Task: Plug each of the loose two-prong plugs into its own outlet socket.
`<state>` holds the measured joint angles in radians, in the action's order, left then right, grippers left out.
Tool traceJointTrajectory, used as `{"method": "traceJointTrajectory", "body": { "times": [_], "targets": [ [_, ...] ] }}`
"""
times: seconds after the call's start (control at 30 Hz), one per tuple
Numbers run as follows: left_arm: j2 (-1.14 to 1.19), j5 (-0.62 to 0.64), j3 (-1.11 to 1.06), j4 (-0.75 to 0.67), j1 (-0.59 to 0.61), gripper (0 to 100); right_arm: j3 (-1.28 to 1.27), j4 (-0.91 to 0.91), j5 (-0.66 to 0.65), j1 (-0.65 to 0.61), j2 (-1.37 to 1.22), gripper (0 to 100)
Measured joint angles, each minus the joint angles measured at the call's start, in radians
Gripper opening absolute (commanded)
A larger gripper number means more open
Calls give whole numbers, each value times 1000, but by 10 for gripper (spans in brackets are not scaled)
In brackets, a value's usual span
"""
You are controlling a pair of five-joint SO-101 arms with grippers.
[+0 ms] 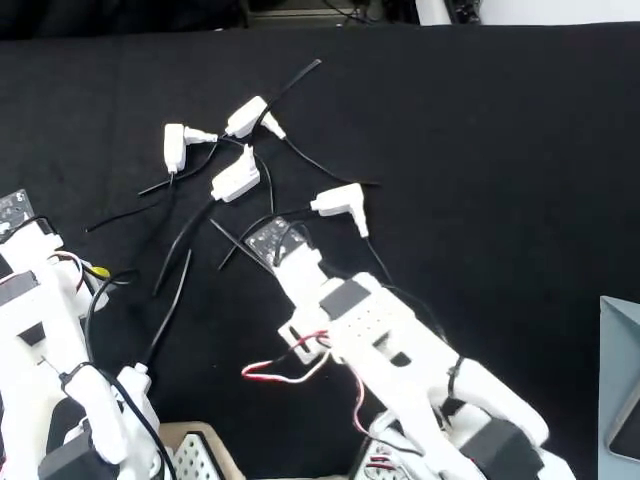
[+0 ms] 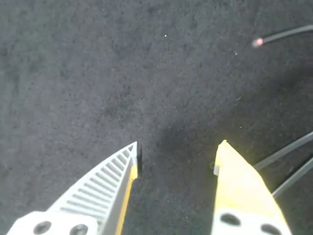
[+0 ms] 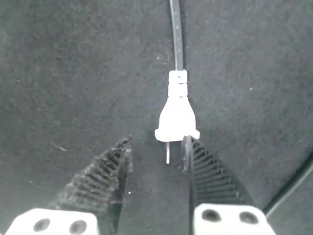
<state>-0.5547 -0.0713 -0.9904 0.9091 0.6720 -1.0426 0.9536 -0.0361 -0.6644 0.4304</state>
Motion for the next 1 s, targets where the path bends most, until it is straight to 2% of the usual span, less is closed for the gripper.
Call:
{"method": "traceJointTrajectory", "body": {
  "times": [0.6, 0.77, 1.0],
  "targets": [
    [0, 0, 0, 0, 0, 256, 38, -84, 0, 9, -160, 141],
    [0, 0, 0, 0, 0, 256, 37, -103, -2, 15, -160, 48],
    [0, 0, 0, 0, 0, 256, 35, -146, -11, 15, -161, 12]
  ]
}}
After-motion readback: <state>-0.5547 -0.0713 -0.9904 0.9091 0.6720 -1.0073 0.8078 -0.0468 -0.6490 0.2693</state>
